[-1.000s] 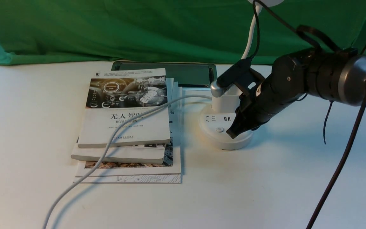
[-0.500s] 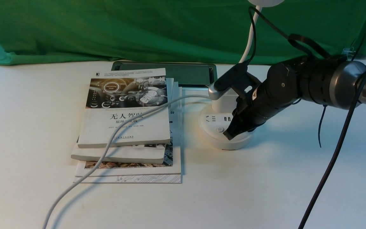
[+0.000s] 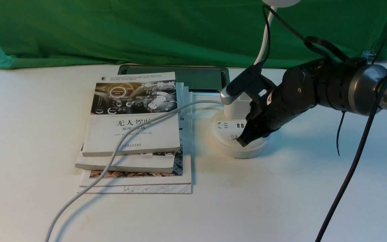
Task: Turn on the desk lamp on the white desktop with your hand.
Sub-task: 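Press the button on the base of the white desk lamp with the right gripper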
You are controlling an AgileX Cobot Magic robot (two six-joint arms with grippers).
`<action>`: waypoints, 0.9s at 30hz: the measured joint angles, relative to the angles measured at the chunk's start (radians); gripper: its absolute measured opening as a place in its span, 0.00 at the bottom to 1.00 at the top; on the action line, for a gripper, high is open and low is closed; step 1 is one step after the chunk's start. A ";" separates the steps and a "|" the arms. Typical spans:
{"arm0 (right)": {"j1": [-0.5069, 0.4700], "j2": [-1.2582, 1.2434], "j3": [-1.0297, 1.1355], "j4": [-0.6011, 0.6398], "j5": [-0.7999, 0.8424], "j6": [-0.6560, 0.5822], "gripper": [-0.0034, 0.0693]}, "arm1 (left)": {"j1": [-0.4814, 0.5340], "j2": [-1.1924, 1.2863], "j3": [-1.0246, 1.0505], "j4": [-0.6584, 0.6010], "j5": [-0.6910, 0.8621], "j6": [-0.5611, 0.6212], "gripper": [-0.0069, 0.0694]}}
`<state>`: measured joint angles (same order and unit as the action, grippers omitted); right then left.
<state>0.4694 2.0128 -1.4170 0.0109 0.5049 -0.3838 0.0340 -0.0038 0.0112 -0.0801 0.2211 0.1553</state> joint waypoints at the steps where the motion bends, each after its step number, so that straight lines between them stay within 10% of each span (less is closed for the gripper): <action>1: 0.000 0.000 0.000 -0.003 0.005 0.000 0.10 | 0.000 0.000 0.000 0.000 0.000 0.000 0.12; 27: 0.000 0.033 -0.012 -0.011 -0.008 0.043 0.10 | 0.000 0.000 0.000 0.000 0.000 0.000 0.12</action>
<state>0.4694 2.0461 -1.4293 0.0000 0.4969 -0.3404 0.0340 -0.0038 0.0112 -0.0801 0.2211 0.1553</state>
